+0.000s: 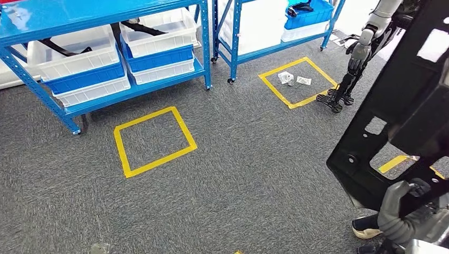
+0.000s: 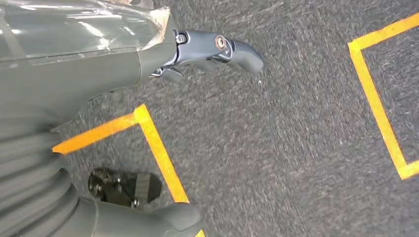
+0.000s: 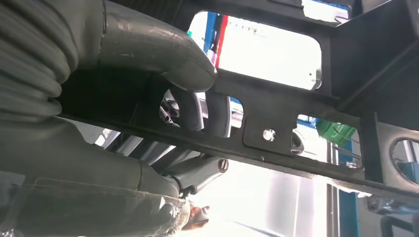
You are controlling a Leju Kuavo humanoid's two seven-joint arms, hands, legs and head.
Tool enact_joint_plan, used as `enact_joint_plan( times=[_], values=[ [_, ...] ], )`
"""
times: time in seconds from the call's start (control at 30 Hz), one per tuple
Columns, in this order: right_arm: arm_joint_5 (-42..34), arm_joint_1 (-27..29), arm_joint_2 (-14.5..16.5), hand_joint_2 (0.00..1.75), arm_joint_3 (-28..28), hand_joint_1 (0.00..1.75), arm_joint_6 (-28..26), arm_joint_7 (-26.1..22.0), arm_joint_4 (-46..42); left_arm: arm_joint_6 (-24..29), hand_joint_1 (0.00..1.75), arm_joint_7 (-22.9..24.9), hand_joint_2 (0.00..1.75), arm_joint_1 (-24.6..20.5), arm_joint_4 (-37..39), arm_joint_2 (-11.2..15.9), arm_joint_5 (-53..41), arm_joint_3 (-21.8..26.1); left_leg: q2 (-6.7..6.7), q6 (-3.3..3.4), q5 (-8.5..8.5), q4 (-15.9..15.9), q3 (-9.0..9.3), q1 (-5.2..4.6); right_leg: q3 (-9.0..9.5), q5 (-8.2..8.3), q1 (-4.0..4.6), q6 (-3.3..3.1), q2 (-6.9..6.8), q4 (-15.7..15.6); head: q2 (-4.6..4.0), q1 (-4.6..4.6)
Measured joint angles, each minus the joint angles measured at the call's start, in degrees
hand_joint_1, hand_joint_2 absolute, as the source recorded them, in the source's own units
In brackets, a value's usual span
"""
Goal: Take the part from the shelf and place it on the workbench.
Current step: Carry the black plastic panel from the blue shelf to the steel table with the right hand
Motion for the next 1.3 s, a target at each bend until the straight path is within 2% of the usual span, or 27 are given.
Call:
enact_joint_plan(
  times=[0.07,0.1,0.13,0.17,0.2,0.27,0.3,0.37,0.4,0.47,0.53,0.57,0.6,0.63,0.7,0.77,0.83,0.87,0.9,0.97,1.03,1.1,1.13,1.17,1.2,1.23,1.3],
  values=[
    [-0.44,-0.23,-0.02,1.75,0.01,1.75,0.21,-0.26,0.19,0.06,0.00,0.07,1.75,0.34,-0.04,0.05,0.25,-0.25,1.58,0.21,0.05,0.04,-0.26,-0.24,-2.94,-2.76,0.07,-0.21,-1.16,6.89,0.00,0.20],
    [-0.57,-0.18,-0.01,1.75,0.01,1.75,0.32,-0.36,0.27,0.09,0.00,0.09,1.75,0.47,-0.05,0.04,0.35,-0.41,2.36,0.22,0.06,0.06,-0.33,-0.32,-3.34,-3.07,0.07,-0.03,-1.42,8.33,0.00,0.20],
    [-0.67,-0.11,-0.01,1.75,0.01,1.75,0.45,-0.44,0.34,0.14,0.00,0.10,1.75,0.53,-0.07,0.03,0.45,-0.61,3.09,0.22,0.06,0.08,-0.37,-0.36,-2.65,-2.57,0.07,0.32,-1.67,7.63,0.00,0.21],
    [-0.78,-0.08,-0.01,1.75,0.00,1.75,0.58,-0.50,0.39,0.19,0.00,0.12,1.75,0.55,-0.13,0.01,0.52,-0.78,3.79,0.19,0.05,0.12,-0.36,-0.37,-0.82,-1.41,0.07,0.74,-2.16,4.72,0.00,0.21],
    [-0.88,-0.08,-0.01,1.75,-0.01,1.75,0.70,-0.55,0.41,0.27,0.00,0.13,1.75,0.54,-0.25,-0.01,0.58,-0.90,4.41,0.10,0.00,0.21,-0.32,-0.44,1.66,-0.08,0.10,1.07,-3.37,0.57,0.00,0.23],
    [-1.16,-0.16,0.02,1.75,-0.03,1.75,0.99,-0.65,0.41,0.50,0.00,0.17,1.75,0.55,-0.56,0.01,0.78,-1.02,5.49,-0.32,-0.23,0.55,-0.31,-0.84,5.37,1.65,0.39,0.93,-5.68,-6.09,0.00,0.18],
    [-1.34,-0.11,0.03,1.75,-0.05,1.75,1.16,-0.71,0.42,0.63,0.00,0.20,1.75,0.57,-0.73,0.04,0.89,-1.05,6.02,-0.59,-0.31,0.68,-0.29,-1.04,5.92,1.96,0.54,0.56,-6.20,-7.46,0.00,0.08],
    [-1.65,0.20,0.07,1.75,-0.11,1.75,1.40,-0.82,0.42,0.87,0.00,0.32,1.75,0.57,-1.05,0.09,1.05,-1.18,7.05,-1.05,-0.40,0.77,-0.22,-1.03,5.62,2.27,0.56,-0.24,-5.08,-7.75,0.00,-0.13],
    [-1.79,0.36,0.06,1.75,-0.15,1.75,1.49,-0.88,0.41,0.94,0.00,0.36,1.75,0.54,-1.22,0.16,1.08,-1.27,6.75,-1.40,-0.71,1.03,-0.27,-0.85,5.49,2.43,0.35,-0.53,-4.49,-7.79,0.00,-0.14],
    [-2.01,0.43,0.07,1.75,-0.18,1.75,1.63,-0.99,0.40,0.99,0.00,0.41,1.75,0.54,-1.42,0.24,1.09,-1.49,3.99,-2.21,-3.12,4.00,-1.46,-0.39,5.46,2.88,-0.14,-1.28,-3.34,-7.91,0.00,-0.21],
    [-2.25,0.46,0.09,1.75,-0.17,1.75,1.74,-1.11,0.41,0.99,0.00,0.45,1.75,0.78,-1.44,0.28,1.13,-1.65,1.04,-2.73,-7.27,11.18,-4.53,-0.06,5.14,3.21,-0.23,-1.79,-2.13,-7.89,0.00,-0.30],
    [-2.37,0.57,0.10,1.75,-0.16,1.75,1.76,-1.19,0.41,0.99,0.00,0.46,1.75,0.95,-1.44,0.29,1.16,-1.71,0.57,-2.84,-8.76,14.73,-6.08,0.03,4.99,3.30,-0.21,-1.88,-1.47,-7.87,0.00,-0.33],
    [-2.52,0.68,0.10,1.75,-0.15,1.75,1.78,-1.26,0.42,0.98,0.00,0.48,1.75,1.07,-1.44,0.33,1.23,-1.77,0.41,-2.91,-9.21,16.83,-6.97,0.12,4.90,3.36,-0.22,-1.88,-0.76,-7.85,0.00,-0.33],
    [-2.73,0.83,0.11,1.75,-0.15,1.75,1.78,-1.34,0.42,0.94,0.00,0.49,1.75,1.14,-1.44,0.38,1.33,-1.83,0.33,-2.93,-8.48,16.77,-6.86,0.23,4.88,3.42,-0.24,-1.85,-0.05,-7.83,0.00,-0.34],
    [-3.03,1.06,0.13,1.75,-0.16,1.75,1.73,-1.53,0.41,0.84,0.00,0.48,1.75,1.14,-1.44,0.53,1.59,-1.94,-0.56,-2.83,-4.59,10.68,-3.81,0.60,4.99,3.50,-0.35,-1.67,1.42,-7.75,0.00,-0.36],
    [-3.17,1.20,0.18,1.75,-0.17,1.75,1.62,-1.69,0.39,0.74,0.00,0.45,1.75,1.12,-1.43,0.73,1.86,-2.00,-3.38,-2.67,-1.86,3.76,-0.53,0.98,4.75,3.62,-0.21,-1.25,2.78,-7.53,0.00,-0.32],
    [-3.19,1.34,0.28,1.75,-0.17,1.75,1.47,-1.80,0.23,0.68,0.00,0.38,1.75,1.17,-1.41,0.87,2.12,-2.08,-4.73,-2.39,-1.65,1.59,0.26,0.88,4.02,3.98,-0.20,-0.45,4.07,-7.45,0.00,-0.29],
    [-3.19,1.49,0.34,1.75,-0.18,1.75,1.39,-1.84,0.11,0.64,0.00,0.32,1.75,1.15,-1.40,0.94,2.22,-2.13,-4.07,-2.08,-1.58,1.47,0.18,0.71,3.61,4.23,-0.28,0.06,4.77,-7.55,0.00,-0.26],
    [-3.18,1.68,0.39,1.75,-0.21,1.75,1.32,-1.86,-0.01,0.60,0.00,0.27,1.75,1.07,-1.40,0.97,2.27,-2.20,-3.25,-1.62,-1.36,1.32,0.11,0.62,3.18,4.33,-0.43,0.44,4.78,-7.41,0.00,-0.29],
    [-3.16,1.84,0.48,1.75,-0.31,1.75,1.23,-1.93,-0.20,0.52,0.00,0.18,1.75,0.84,-1.40,1.09,2.29,-2.29,-1.65,-0.60,-0.89,0.91,0.03,0.58,1.57,3.06,-0.26,0.66,2.45,-4.99,0.00,-0.05],
    [-3.18,1.78,0.54,1.75,-0.37,1.75,1.21,-1.98,-0.26,0.49,0.00,0.14,1.75,0.89,-1.40,1.22,2.33,-2.32,0.00,0.02,-0.72,0.77,-0.13,0.41,-1.58,-0.13,-0.07,0.27,-0.61,1.70,0.00,0.31],
    [-3.21,1.86,0.60,1.75,-0.37,1.75,1.21,-1.99,-0.25,0.48,0.00,0.13,1.75,1.05,-1.39,1.28,2.38,-2.33,1.77,0.18,-0.71,0.79,-0.29,0.18,-4.27,-2.41,-0.06,0.28,-1.44,8.09,0.00,0.43],
    [-3.21,1.92,0.64,1.75,-0.38,1.75,1.20,-1.99,-0.24,0.46,0.00,0.12,1.75,1.05,-1.38,1.29,2.39,-2.35,2.59,0.18,-0.71,0.80,-0.32,0.12,-4.22,-2.39,-0.07,0.57,-1.62,8.64,0.00,0.44],
    [-3.21,1.96,0.68,1.75,-0.38,1.75,1.20,-1.99,-0.25,0.43,0.00,0.11,1.75,1.01,-1.38,1.29,2.41,-2.38,3.33,0.16,-0.73,0.80,-0.30,0.10,-2.96,-1.56,-0.08,0.97,-1.90,6.80,0.00,0.46],
    [-3.21,1.97,0.73,1.75,-0.39,1.75,1.19,-1.99,-0.27,0.37,0.00,0.09,1.75,0.93,-1.38,1.29,2.41,-2.41,3.98,0.10,-0.76,0.82,-0.23,0.09,-0.73,-0.29,-0.08,1.36,-2.56,3.10,0.00,0.48],
    [-3.20,1.92,0.78,1.75,-0.40,1.75,1.18,-1.99,-0.31,0.31,0.00,0.08,1.75,0.86,-1.38,1.31,2.41,-2.45,4.58,-0.04,-0.85,0.88,-0.15,-0.05,1.73,0.88,0.00,1.53,-3.92,-1.25,0.00,0.53],
    [-3.23,1.83,0.88,1.75,-0.44,1.75,1.13,-1.98,-0.39,0.21,0.00,0.04,1.75,0.76,-1.37,1.38,2.42,-2.48,5.68,-0.52,-1.11,1.02,0.04,-0.46,4.87,2.35,0.35,1.19,-5.79,-6.82,0.00,0.44]
  ],
)
